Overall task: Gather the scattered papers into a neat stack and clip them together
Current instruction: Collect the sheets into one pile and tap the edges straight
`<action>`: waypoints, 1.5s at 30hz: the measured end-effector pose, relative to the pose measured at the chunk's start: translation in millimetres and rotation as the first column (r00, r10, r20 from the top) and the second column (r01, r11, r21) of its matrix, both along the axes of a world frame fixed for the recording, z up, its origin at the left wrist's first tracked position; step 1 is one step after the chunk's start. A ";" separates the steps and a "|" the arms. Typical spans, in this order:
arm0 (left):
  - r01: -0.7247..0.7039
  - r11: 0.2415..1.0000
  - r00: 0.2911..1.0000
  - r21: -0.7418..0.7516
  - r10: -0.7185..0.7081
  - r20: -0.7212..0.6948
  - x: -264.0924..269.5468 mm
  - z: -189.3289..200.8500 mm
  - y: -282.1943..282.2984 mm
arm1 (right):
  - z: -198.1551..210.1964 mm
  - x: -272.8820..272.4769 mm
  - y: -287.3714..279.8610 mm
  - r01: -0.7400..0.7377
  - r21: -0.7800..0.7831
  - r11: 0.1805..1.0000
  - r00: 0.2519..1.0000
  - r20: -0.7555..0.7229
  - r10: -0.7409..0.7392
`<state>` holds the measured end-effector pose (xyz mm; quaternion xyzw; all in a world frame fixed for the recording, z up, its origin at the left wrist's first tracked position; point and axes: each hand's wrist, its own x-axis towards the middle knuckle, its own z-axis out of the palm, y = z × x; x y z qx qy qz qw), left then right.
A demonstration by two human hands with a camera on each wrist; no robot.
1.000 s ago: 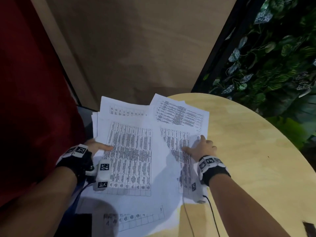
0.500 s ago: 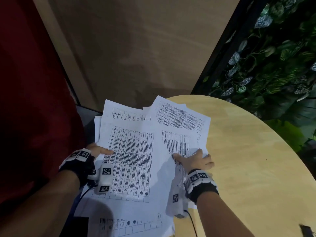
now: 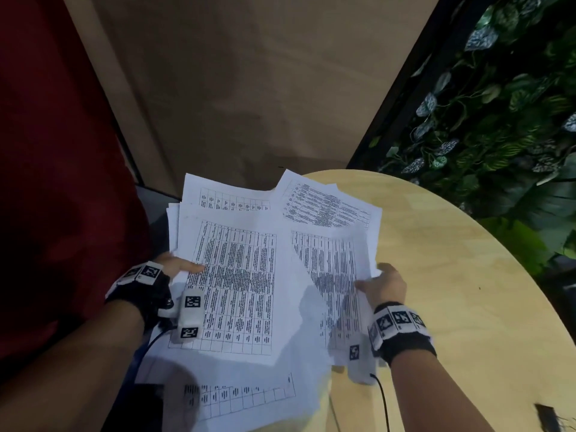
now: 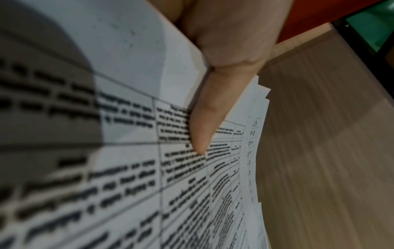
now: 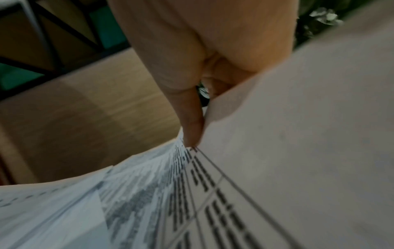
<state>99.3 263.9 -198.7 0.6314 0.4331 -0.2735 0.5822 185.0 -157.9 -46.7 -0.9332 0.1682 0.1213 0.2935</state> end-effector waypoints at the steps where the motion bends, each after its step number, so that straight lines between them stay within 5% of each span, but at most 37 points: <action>1: -0.027 1.000 1.000 0.012 0.027 0.004 -1.0 10.2 -3.8 | 4.7 2.9 3.7 -0.079 -0.032 0.996 0.996 0.046 0.080; 6: -0.087 0.996 0.992 0.018 0.085 0.092 0.3 92.5 -46.3 | 25.6 34.0 49.7 -0.425 -0.289 0.858 0.862 0.159 0.481; 10: -0.181 0.965 0.971 0.188 0.145 0.189 7.0 101.9 -56.3 | 24.9 78.8 84.4 -0.513 -0.532 0.673 0.785 0.027 0.619; 12: -0.190 0.964 0.967 0.186 0.150 0.208 9.4 103.7 -55.1 | 15.9 95.2 91.9 -0.593 -0.523 0.612 0.754 -0.094 0.650; 16: -0.191 0.980 0.973 0.048 0.183 0.143 7.0 82.7 -32.9 | -7.8 91.6 88.4 -0.630 -0.257 0.733 0.777 -0.219 0.591; 19: -0.168 0.983 0.974 0.072 0.155 0.163 3.1 47.2 -12.2 | -16.6 71.5 80.4 -0.578 -0.352 0.736 0.815 -0.201 0.543; 22: -0.210 0.974 0.969 0.081 0.197 0.146 2.3 76.5 -23.6 | -16.7 51.1 76.8 -0.509 -0.440 0.740 0.856 -0.175 0.486; 27: -0.120 0.981 0.989 0.150 0.104 0.107 7.4 113.2 -39.7 | -1.8 79.5 64.2 -0.328 -0.383 0.864 0.944 -0.087 0.319; 31: -0.141 0.976 0.987 0.166 0.124 0.105 4.1 108.0 -39.6 | -15.2 91.0 41.6 -0.344 -0.439 0.830 0.934 -0.247 0.256; 36: -0.114 0.978 0.993 0.176 0.105 0.057 -1.6 107.4 -45.3 | -20.0 85.8 38.8 -0.055 -0.214 0.975 0.984 -0.180 0.016; 43: -0.094 0.979 0.994 0.180 0.081 0.077 -0.2 110.4 -56.0 | -23.8 75.5 47.6 -0.244 -0.418 0.875 0.963 -0.212 0.167; 45: -0.084 0.985 0.993 0.148 0.070 0.093 -1.2 114.2 -59.2 | -5.4 69.0 50.5 -0.326 -0.336 0.884 0.944 -0.165 0.285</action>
